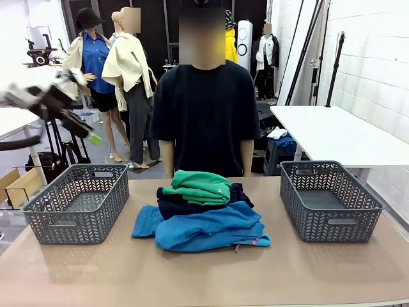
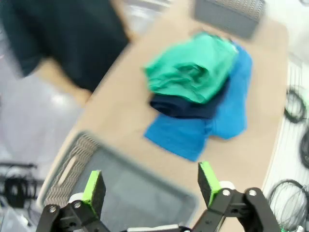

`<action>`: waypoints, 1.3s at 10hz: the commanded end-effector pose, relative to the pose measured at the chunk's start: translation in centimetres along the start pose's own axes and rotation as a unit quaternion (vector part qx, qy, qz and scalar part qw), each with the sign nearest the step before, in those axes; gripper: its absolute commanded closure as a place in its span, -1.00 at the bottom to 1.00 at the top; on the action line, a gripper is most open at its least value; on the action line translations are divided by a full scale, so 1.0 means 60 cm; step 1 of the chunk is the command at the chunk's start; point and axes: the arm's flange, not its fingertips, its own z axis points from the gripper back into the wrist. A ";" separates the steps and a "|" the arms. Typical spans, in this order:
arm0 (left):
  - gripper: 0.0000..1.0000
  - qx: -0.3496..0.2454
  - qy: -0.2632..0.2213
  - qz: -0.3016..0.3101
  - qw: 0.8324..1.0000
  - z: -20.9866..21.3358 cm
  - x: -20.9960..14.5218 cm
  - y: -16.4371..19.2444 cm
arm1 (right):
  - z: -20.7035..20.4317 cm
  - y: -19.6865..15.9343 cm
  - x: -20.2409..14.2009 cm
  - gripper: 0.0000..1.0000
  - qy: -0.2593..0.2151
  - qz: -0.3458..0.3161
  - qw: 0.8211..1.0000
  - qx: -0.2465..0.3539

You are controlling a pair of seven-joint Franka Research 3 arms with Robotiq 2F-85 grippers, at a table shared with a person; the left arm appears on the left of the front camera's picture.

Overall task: Sort the tops and bottoms.
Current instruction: Lift clothes from the center of the table with your left hand.

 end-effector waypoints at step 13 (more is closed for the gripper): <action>-1.00 -0.130 0.028 -0.106 0.985 -0.261 0.133 -0.113 | 0.000 -0.003 -0.002 -1.00 0.004 0.001 1.000 0.001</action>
